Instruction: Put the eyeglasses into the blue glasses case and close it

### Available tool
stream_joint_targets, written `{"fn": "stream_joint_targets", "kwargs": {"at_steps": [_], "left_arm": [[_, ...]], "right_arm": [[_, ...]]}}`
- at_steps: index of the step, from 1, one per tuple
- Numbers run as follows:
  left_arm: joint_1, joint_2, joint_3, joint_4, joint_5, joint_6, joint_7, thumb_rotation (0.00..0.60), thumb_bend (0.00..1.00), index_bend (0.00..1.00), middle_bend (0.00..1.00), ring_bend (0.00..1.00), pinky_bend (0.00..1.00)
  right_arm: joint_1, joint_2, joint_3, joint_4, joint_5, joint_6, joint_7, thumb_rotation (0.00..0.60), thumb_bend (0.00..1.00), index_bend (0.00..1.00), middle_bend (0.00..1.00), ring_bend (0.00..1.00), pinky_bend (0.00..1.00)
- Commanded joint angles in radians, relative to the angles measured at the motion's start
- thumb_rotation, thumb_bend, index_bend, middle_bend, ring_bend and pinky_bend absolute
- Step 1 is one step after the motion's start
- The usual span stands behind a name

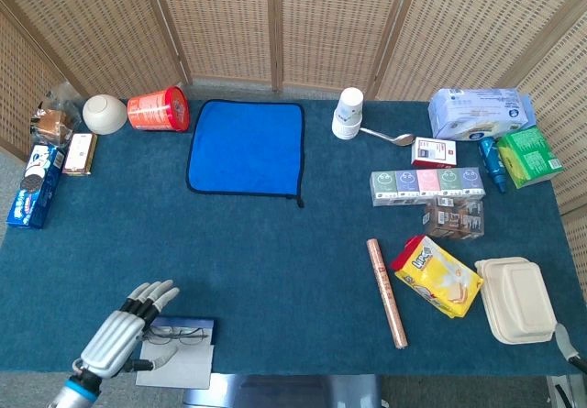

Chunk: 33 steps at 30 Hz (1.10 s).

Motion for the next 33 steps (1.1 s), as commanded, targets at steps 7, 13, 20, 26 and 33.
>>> {"fn": "stream_joint_targets", "kwargs": {"at_steps": [7, 13, 20, 26, 33], "left_arm": [[0.206, -0.144, 0.05, 0.28, 0.181, 0.272, 0.158, 0.389, 0.28, 0.0, 0.0, 0.0, 0.0], [0.287, -0.21, 0.058, 0.459, 0.228, 0.359, 0.23, 0.533, 0.28, 0.0, 0.0, 0.0, 0.0], [0.335, -0.268, 0.06, 0.619, 0.272, 0.417, 0.263, 0.548, 0.28, 0.0, 0.0, 0.0, 0.0], [0.365, -0.316, 0.053, 0.726, 0.278, 0.44, 0.268, 0.547, 0.28, 0.0, 0.0, 0.0, 0.0], [0.404, -0.358, 0.041, 0.828, 0.245, 0.464, 0.22, 0.514, 0.27, 0.0, 0.0, 0.0, 0.0]], "right_arm": [[0.057, -0.014, -0.005, 0.002, -0.04, -0.04, -0.004, 0.6, 0.36, 0.0, 0.04, 0.0, 0.11], [0.078, -0.03, -0.012, 0.015, -0.054, -0.048, 0.009, 0.6, 0.36, 0.0, 0.04, 0.0, 0.11], [0.076, -0.046, -0.017, 0.055, -0.044, -0.03, 0.047, 0.6, 0.36, 0.0, 0.04, 0.0, 0.11], [0.072, -0.052, -0.02, 0.085, -0.034, -0.014, 0.081, 0.6, 0.36, 0.0, 0.04, 0.0, 0.11], [0.064, -0.059, -0.022, 0.114, -0.022, 0.005, 0.113, 0.6, 0.36, 0.0, 0.04, 0.0, 0.11]]}}
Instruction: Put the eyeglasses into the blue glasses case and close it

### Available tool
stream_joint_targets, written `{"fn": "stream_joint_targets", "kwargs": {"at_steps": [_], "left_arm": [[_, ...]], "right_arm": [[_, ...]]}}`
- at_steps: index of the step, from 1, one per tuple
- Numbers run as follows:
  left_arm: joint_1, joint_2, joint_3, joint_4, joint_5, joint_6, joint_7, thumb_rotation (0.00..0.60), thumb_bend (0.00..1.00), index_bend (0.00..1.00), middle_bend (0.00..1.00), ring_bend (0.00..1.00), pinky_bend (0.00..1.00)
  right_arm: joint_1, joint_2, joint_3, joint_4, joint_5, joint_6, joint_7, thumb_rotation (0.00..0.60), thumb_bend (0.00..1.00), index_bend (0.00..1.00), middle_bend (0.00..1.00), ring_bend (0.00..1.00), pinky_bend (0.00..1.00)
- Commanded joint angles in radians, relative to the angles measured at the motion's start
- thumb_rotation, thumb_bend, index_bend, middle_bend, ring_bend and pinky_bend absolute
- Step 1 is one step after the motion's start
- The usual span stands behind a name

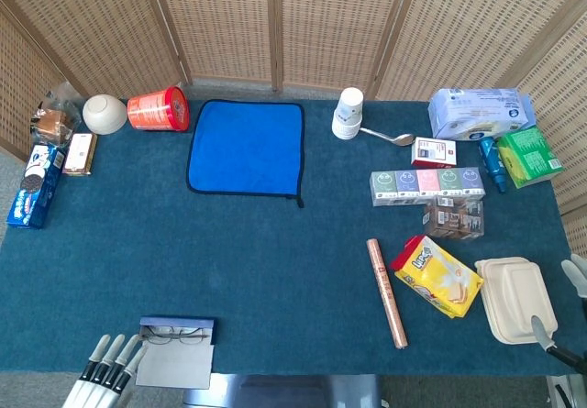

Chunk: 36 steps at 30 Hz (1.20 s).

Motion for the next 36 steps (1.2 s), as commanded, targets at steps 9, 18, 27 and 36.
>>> {"fn": "stream_joint_targets", "kwargs": {"at_steps": [9, 18, 27, 36], "left_arm": [[0.051, -0.089, -0.031, 0.201, -0.05, 0.06, -0.123, 0.476, 0.27, 0.0, 0.0, 0.0, 0.0], [0.048, -0.109, -0.063, 0.341, -0.057, 0.122, -0.116, 0.486, 0.27, 0.0, 0.0, 0.0, 0.0], [0.026, -0.157, -0.041, 0.421, -0.036, 0.087, -0.092, 0.49, 0.27, 0.0, 0.0, 0.0, 0.0], [0.027, -0.182, -0.031, 0.476, -0.042, 0.073, -0.088, 0.486, 0.27, 0.0, 0.0, 0.0, 0.0]], "right_arm": [[-0.003, -0.013, -0.001, 0.042, 0.015, 0.016, 0.044, 0.6, 0.36, 0.0, 0.04, 0.0, 0.11], [-0.003, -0.018, -0.004, 0.06, 0.019, 0.026, 0.065, 0.6, 0.36, 0.0, 0.04, 0.0, 0.11], [-0.014, -0.021, -0.005, 0.083, 0.033, 0.043, 0.084, 0.6, 0.36, 0.0, 0.04, 0.0, 0.11], [-0.018, -0.024, -0.006, 0.096, 0.041, 0.048, 0.096, 0.6, 0.36, 0.0, 0.04, 0.0, 0.11]]}}
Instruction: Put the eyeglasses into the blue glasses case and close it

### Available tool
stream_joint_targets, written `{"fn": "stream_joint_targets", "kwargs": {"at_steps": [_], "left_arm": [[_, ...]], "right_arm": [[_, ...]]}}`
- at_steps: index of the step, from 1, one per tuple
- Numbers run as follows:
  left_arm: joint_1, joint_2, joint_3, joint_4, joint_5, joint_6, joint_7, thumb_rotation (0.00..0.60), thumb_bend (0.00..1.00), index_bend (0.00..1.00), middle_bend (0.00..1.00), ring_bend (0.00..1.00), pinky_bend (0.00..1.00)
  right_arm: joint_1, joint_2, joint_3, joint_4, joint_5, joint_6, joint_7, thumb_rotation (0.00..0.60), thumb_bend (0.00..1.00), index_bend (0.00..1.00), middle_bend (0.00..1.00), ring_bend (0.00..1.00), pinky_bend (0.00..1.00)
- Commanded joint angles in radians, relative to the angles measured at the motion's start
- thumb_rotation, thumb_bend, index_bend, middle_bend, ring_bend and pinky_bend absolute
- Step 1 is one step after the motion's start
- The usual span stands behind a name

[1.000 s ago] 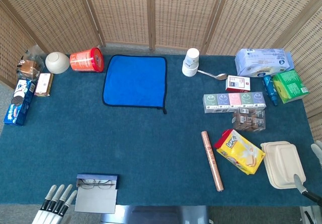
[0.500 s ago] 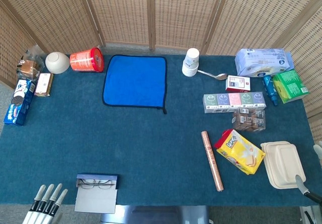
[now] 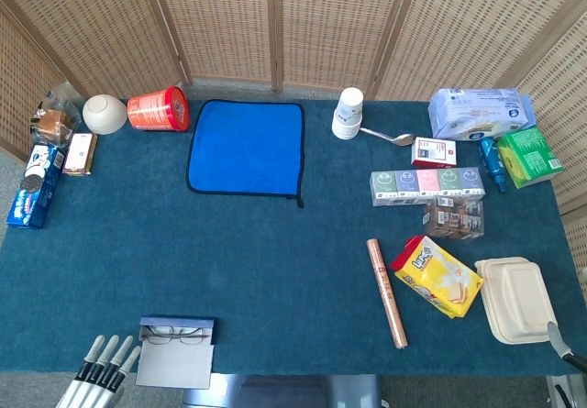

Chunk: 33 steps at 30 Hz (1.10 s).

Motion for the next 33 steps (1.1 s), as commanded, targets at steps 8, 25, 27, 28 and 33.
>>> {"fn": "stream_joint_targets", "kwargs": {"at_steps": [8, 25, 27, 28, 33], "left_arm": [[-0.009, -0.025, 0.006, 0.038, -0.008, -0.005, -0.013, 0.46, 0.27, 0.0, 0.0, 0.0, 0.0], [-0.08, 0.002, 0.03, -0.039, 0.026, -0.052, 0.1, 0.38, 0.27, 0.0, 0.0, 0.0, 0.0], [-0.091, 0.009, 0.031, -0.059, 0.032, -0.053, 0.118, 0.381, 0.27, 0.0, 0.0, 0.0, 0.0], [-0.093, 0.01, 0.031, -0.064, 0.033, -0.055, 0.123, 0.378, 0.27, 0.0, 0.0, 0.0, 0.0], [-0.109, 0.02, 0.028, -0.11, 0.035, -0.066, 0.144, 0.378, 0.27, 0.0, 0.0, 0.0, 0.0]], "right_arm": [[-0.006, -0.002, -0.001, 0.009, 0.005, 0.01, 0.011, 0.6, 0.36, 0.0, 0.04, 0.0, 0.11], [-0.035, -0.01, 0.006, 0.052, 0.038, 0.031, 0.069, 0.6, 0.36, 0.0, 0.04, 0.0, 0.11], [-0.038, -0.011, 0.009, 0.059, 0.044, 0.032, 0.078, 0.6, 0.36, 0.0, 0.04, 0.0, 0.11], [-0.039, -0.012, 0.009, 0.061, 0.045, 0.032, 0.081, 0.6, 0.36, 0.0, 0.04, 0.0, 0.11], [-0.046, -0.019, 0.012, 0.08, 0.058, 0.029, 0.098, 0.6, 0.36, 0.0, 0.04, 0.0, 0.11]]}}
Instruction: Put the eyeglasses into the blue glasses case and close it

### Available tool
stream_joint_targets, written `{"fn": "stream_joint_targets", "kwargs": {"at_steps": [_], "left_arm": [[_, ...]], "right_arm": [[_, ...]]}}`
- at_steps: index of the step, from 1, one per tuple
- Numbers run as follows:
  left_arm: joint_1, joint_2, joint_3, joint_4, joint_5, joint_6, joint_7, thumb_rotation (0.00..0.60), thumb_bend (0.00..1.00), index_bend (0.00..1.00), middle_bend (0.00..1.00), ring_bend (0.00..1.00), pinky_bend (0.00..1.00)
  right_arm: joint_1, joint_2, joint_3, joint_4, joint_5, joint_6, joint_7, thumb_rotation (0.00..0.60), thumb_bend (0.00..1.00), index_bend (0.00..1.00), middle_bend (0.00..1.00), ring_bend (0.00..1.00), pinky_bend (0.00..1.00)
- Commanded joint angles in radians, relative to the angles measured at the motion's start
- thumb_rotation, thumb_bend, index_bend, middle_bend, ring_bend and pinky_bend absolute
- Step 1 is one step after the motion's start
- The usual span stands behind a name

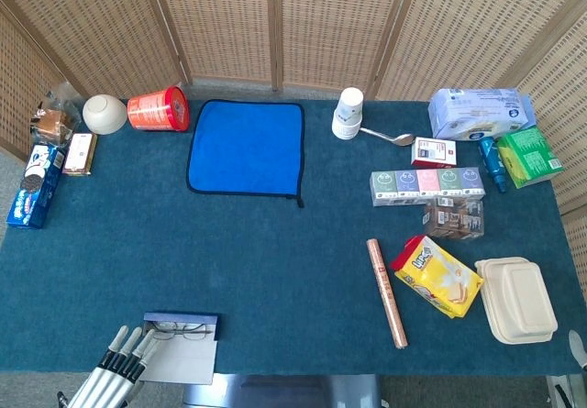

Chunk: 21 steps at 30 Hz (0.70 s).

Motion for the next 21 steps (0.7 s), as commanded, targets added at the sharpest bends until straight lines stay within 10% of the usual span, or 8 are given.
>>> {"fn": "stream_joint_targets", "kwargs": {"at_steps": [1, 21], "left_arm": [[-0.012, 0.008, -0.004, -0.028, 0.001, -0.006, 0.007, 0.379, 0.27, 0.0, 0.0, 0.0, 0.0], [-0.1, 0.014, -0.098, -0.277, -0.052, -0.069, 0.029, 0.378, 0.27, 0.0, 0.0, 0.0, 0.0]], "right_arm": [[-0.005, -0.005, 0.001, 0.012, 0.006, -0.002, 0.008, 0.6, 0.36, 0.0, 0.04, 0.0, 0.11], [-0.031, -0.007, 0.007, 0.034, 0.029, -0.003, 0.028, 0.6, 0.36, 0.0, 0.04, 0.0, 0.11]]}}
